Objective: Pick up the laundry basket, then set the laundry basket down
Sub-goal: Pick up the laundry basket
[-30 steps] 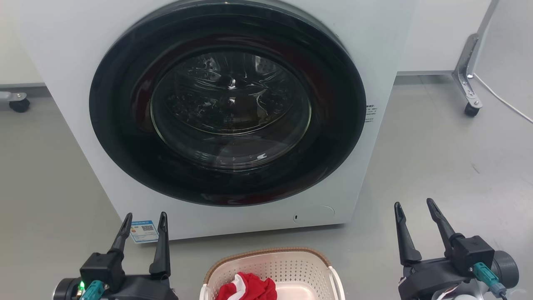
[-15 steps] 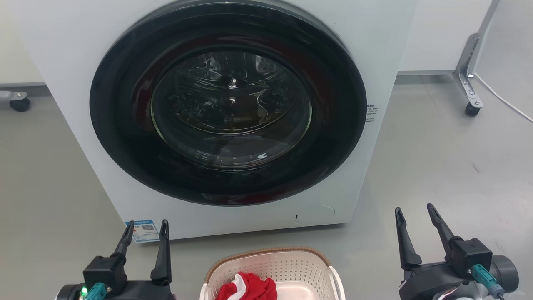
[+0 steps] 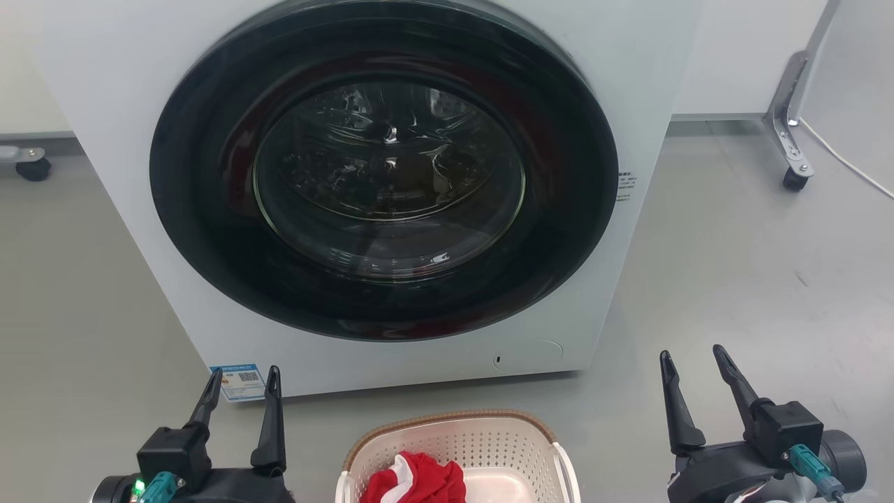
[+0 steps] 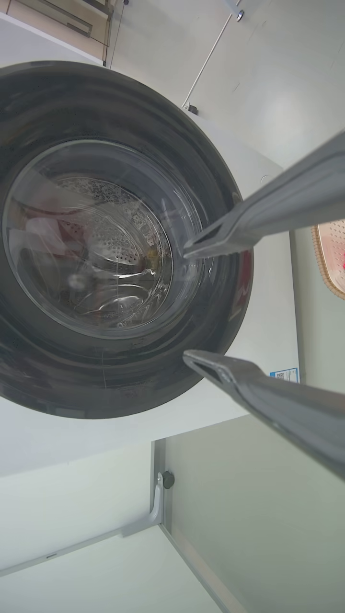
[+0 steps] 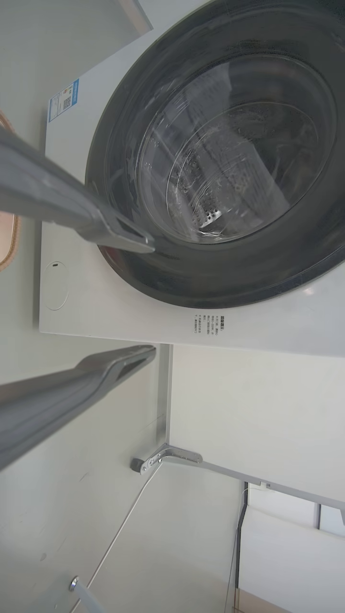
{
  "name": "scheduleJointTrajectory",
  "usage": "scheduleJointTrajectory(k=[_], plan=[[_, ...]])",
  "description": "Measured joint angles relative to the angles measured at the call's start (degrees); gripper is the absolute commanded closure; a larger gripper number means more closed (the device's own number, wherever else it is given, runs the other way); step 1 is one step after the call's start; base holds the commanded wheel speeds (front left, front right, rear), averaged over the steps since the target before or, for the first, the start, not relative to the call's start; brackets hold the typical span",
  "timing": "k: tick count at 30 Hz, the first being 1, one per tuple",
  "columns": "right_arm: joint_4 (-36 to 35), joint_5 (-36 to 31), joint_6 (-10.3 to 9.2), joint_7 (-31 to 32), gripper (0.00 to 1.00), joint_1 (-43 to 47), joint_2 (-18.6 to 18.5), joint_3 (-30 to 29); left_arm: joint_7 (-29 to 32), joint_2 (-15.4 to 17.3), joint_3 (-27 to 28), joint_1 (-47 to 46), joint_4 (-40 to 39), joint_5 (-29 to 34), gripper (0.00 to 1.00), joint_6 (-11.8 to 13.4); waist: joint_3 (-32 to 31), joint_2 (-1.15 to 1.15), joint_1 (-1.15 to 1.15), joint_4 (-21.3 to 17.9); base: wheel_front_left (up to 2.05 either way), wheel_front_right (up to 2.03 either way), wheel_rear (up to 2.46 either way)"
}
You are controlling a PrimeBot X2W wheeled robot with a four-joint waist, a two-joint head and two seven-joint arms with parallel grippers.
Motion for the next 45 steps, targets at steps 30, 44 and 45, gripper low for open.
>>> scheduleJointTrajectory(k=[30,44,45], plan=[[6.22,1.59,2.16,3.72,0.00,-9.48,2.04,1.44,4.39,-1.20,-0.56,-7.79,4.63,-0.47,0.00,-0.62,16.41,0.00,0.01,0.02,0.00,0.00,0.00],[14.49,1.58,3.64,7.04,0.00,-18.70,3.48,2.65,7.92,-2.91,-1.58,-19.05,16.01,-1.65,0.00,-3.71,27.62,0.01,0.01,0.12,0.00,0.00,0.00],[15.07,1.58,3.88,7.25,0.00,-19.40,3.60,2.80,8.13,-2.97,-1.56,-19.81,16.82,-1.79,0.00,-4.13,28.44,0.01,0.01,0.14,0.00,0.00,0.00]])
